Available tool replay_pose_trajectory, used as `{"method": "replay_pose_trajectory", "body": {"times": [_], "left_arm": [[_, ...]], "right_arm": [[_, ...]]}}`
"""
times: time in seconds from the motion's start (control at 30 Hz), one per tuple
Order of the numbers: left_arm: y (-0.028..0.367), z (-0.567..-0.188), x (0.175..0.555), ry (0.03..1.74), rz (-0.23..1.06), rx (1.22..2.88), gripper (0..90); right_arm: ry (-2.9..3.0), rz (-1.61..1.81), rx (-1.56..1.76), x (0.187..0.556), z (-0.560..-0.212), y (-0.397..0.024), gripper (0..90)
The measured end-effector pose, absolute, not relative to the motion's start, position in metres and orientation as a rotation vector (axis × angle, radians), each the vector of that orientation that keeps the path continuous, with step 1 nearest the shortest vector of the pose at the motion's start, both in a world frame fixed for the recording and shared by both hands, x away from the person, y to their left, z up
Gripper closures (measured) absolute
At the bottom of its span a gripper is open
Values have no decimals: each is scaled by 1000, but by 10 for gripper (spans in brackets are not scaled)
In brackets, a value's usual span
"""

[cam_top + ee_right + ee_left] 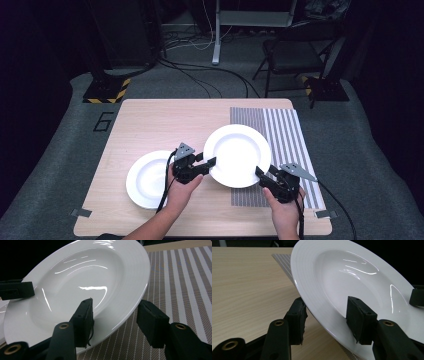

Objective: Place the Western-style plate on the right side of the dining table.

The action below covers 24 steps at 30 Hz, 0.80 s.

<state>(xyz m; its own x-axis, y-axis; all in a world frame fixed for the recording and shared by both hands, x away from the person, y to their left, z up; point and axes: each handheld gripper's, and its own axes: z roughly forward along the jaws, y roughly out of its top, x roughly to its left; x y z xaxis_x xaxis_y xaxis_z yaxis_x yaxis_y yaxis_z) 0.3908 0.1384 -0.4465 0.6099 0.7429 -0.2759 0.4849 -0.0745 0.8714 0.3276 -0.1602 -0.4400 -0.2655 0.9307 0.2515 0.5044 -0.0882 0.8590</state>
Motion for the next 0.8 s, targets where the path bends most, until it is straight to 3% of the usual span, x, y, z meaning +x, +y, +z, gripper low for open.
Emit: {"method": "replay_pose_trajectory", "body": {"times": [0.8], "left_arm": [[103,-438,403,960,217,1725,509]], "right_arm": [[1685,1300,1578,324,-427,-192,470]]}}
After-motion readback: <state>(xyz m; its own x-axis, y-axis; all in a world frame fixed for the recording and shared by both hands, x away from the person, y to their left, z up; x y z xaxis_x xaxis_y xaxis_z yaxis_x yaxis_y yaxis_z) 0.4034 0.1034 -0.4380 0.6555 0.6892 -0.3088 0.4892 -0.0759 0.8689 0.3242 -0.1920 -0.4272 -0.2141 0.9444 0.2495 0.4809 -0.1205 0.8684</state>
